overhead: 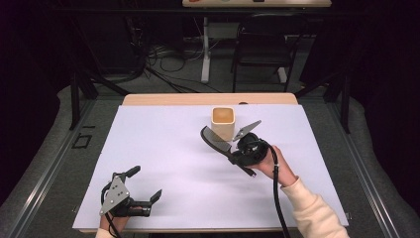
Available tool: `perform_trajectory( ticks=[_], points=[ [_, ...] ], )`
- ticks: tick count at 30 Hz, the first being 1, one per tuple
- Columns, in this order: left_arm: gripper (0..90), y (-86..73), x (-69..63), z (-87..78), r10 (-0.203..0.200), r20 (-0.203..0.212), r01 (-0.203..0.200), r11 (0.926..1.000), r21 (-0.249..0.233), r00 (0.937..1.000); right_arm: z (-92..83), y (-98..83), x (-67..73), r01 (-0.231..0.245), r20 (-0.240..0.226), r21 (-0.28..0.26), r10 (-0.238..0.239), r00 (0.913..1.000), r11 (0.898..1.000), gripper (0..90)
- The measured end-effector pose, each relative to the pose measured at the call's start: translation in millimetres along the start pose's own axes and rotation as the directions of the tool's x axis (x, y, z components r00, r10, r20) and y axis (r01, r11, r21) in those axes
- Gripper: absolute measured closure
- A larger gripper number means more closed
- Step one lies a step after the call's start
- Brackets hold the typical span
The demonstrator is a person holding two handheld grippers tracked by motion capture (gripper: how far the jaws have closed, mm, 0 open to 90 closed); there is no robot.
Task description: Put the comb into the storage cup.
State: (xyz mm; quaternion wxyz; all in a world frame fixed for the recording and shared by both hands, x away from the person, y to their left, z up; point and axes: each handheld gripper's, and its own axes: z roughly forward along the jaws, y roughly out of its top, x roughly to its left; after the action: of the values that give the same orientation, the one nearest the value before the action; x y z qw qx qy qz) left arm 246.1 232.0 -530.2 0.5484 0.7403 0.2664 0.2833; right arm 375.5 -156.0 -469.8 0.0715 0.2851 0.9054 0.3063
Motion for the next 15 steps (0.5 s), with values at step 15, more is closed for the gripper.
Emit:
perform_trajectory(
  ticks=[15],
  points=[
    [0.0,0.0,-0.1,0.2,-0.001,-0.002,0.001,1.0000,0.001,1.0000,-18.1,-13.8,-5.8,-0.028,0.017,-0.047,0.028,0.9995,0.999,72.2]
  ],
)
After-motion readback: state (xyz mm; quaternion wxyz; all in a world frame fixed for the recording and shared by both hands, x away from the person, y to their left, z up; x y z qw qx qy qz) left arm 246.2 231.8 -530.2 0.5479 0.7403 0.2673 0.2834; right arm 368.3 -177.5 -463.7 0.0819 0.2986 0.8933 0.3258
